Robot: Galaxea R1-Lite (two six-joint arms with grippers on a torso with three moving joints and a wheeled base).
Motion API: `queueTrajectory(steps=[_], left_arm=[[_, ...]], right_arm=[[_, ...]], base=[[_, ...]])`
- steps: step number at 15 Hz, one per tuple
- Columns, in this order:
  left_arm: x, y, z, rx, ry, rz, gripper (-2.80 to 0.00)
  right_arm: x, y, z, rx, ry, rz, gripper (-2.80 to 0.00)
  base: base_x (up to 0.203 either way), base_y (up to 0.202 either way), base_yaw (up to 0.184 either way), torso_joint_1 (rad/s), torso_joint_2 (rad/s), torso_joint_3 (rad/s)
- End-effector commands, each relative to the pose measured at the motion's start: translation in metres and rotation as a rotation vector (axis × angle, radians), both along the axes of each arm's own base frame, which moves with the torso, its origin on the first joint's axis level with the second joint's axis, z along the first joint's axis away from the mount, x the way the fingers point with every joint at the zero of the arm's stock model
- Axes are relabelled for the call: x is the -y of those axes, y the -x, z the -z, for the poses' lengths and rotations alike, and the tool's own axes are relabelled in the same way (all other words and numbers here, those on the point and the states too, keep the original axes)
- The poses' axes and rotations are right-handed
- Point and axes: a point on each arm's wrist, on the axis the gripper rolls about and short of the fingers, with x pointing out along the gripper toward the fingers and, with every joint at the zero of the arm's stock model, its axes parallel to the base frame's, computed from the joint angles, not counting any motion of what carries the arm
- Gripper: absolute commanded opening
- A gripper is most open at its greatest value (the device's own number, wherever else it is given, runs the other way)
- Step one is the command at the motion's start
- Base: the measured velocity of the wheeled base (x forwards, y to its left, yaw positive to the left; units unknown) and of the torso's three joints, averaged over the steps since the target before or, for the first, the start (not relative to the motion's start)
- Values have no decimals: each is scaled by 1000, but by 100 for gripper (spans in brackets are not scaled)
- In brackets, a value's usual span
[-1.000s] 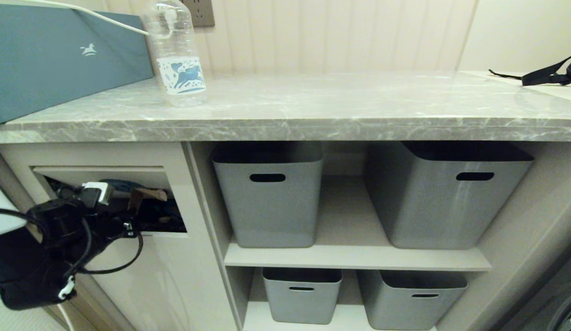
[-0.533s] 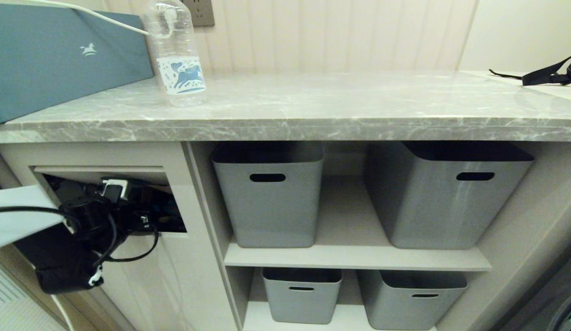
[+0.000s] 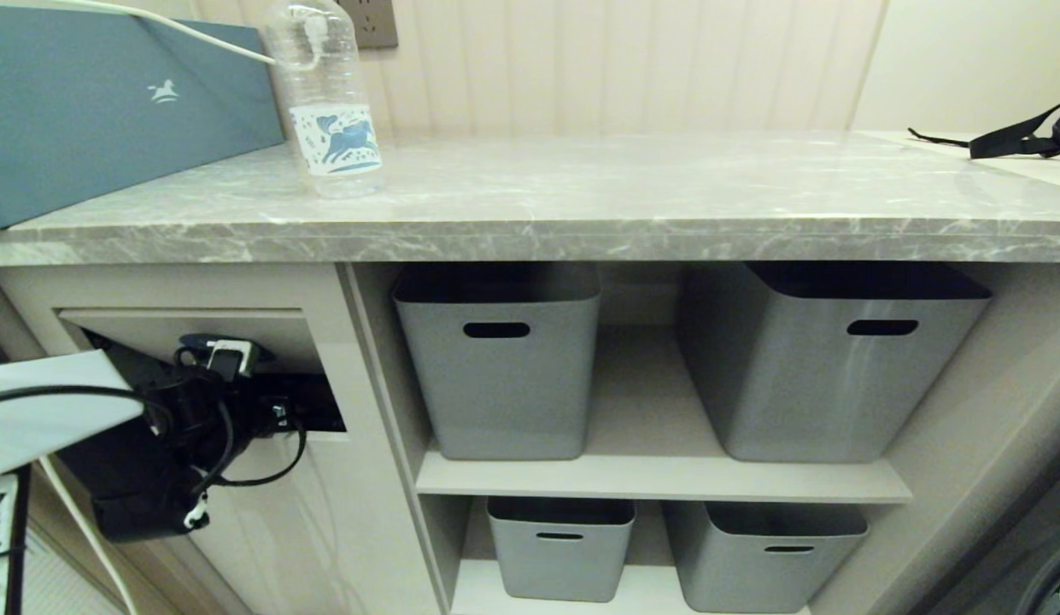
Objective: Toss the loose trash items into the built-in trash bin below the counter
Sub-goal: Put the garbage in the trash can
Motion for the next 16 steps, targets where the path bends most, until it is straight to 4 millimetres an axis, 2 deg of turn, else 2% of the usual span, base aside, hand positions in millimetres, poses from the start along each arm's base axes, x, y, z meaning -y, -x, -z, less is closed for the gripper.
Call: queueTrajectory(steps=[1, 5, 7, 10, 14, 15, 16], left_arm=[[2, 3, -2, 6, -2, 6, 0], [4, 10, -17, 35, 0, 12, 0], [7, 23, -31, 48, -1, 15, 0], [16, 67, -50, 31, 4, 24, 0], [27, 137, -84, 66, 3, 36, 0], [30, 155, -91, 82, 1, 41, -280], [32, 172, -98, 100, -1, 48, -280]], right_arm=[[0, 0, 0, 1, 1, -1, -280], [0, 0, 0, 1, 1, -1, -280], [0, 0, 0, 1, 1, -1, -280], [0, 0, 0, 1, 1, -1, -280], [0, 0, 0, 0, 1, -1, -280], [0, 0, 0, 1, 1, -1, -280], [0, 0, 0, 1, 1, -1, -280]], base=[[0, 0, 0, 0, 0, 0], [0, 0, 0, 0, 0, 0], [0, 0, 0, 0, 0, 0], [0, 0, 0, 0, 0, 0], [0, 0, 0, 0, 0, 0], [0, 0, 0, 0, 0, 0], [0, 0, 0, 0, 0, 0]])
